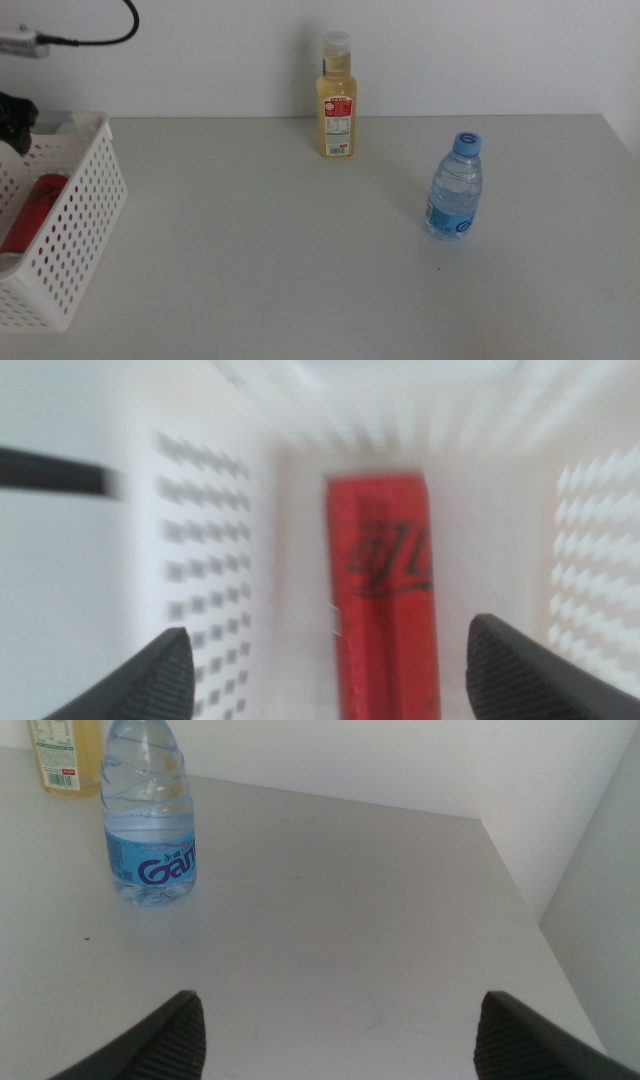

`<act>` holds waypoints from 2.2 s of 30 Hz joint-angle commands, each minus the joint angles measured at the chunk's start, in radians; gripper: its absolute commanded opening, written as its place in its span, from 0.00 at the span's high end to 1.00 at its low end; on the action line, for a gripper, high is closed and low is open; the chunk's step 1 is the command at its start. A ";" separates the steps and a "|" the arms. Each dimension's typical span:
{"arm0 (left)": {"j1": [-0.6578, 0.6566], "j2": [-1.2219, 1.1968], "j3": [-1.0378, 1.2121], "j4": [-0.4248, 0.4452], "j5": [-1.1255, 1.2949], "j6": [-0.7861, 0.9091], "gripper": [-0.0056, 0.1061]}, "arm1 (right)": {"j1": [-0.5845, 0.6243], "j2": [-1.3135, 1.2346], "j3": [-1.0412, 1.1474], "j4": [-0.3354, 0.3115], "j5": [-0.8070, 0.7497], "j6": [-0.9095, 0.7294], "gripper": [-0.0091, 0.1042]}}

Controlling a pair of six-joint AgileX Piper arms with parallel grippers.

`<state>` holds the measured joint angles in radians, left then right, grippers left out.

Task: Use arms to grab the bottles and put them into the dustbin to the left of the table.

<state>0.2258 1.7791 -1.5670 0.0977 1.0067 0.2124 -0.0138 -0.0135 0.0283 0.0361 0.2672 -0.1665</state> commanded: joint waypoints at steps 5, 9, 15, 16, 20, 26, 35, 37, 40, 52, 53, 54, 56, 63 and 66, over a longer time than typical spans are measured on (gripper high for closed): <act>-0.094 -0.213 -0.117 0.018 -0.026 -0.066 0.13 | -0.007 -0.022 -0.009 -0.011 -0.071 -0.008 0.25; -0.186 -0.297 -0.129 -0.047 -0.101 -0.065 0.13 | -0.007 -0.022 -0.009 -0.011 -0.071 -0.008 0.25; -0.365 -0.338 -0.122 -0.067 -0.119 -0.056 0.13 | -0.007 -0.022 -0.009 -0.011 -0.071 -0.008 0.25; -0.400 -0.338 -0.122 -0.067 -0.121 -0.059 0.13 | -0.007 -0.022 -0.009 -0.011 -0.071 -0.008 0.25; -0.550 -0.355 -0.036 -0.035 -0.276 -0.059 0.13 | -0.007 -0.022 -0.009 -0.011 -0.071 -0.008 0.25; -0.687 -0.437 0.369 -0.003 -0.888 -0.066 0.13 | -0.007 -0.022 -0.009 -0.011 -0.071 -0.008 0.25; -0.703 -0.394 0.814 -0.022 -1.562 -0.191 0.13 | -0.007 -0.022 -0.009 -0.011 -0.071 -0.008 0.25; -0.703 -0.374 0.838 -0.052 -1.594 -0.199 0.13 | -0.007 -0.022 -0.009 -0.011 -0.071 -0.008 0.25; -0.704 -0.344 0.844 -0.068 -1.601 -0.201 0.13 | -0.007 -0.022 -0.009 -0.011 -0.071 -0.008 0.25; -0.704 -0.204 0.843 -0.109 -1.725 -0.261 0.13 | -0.007 -0.022 -0.009 -0.011 -0.071 -0.008 0.25; -0.704 -0.181 0.843 -0.109 -1.781 -0.267 0.13 | -0.007 -0.022 -0.009 -0.011 -0.071 -0.008 0.25; -0.704 -0.158 0.843 -0.109 -1.834 -0.276 0.13 | -0.007 -0.022 -0.009 -0.011 -0.071 -0.008 0.25; -0.704 -0.108 0.843 -0.109 -1.920 -0.302 0.13 | -0.007 -0.022 -0.009 -0.011 -0.071 -0.008 0.25; -0.702 0.039 0.714 -0.051 -1.964 -0.450 0.13 | -0.007 -0.022 -0.009 -0.011 -0.071 -0.008 0.25; -0.702 0.090 0.594 -0.017 -1.824 -0.430 0.13 | -0.007 -0.022 -0.009 -0.011 -0.071 -0.008 0.25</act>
<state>-0.4764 1.8963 -0.8945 0.0679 -0.8120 -0.2152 -0.0138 -0.0135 0.0283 0.0361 0.2672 -0.1665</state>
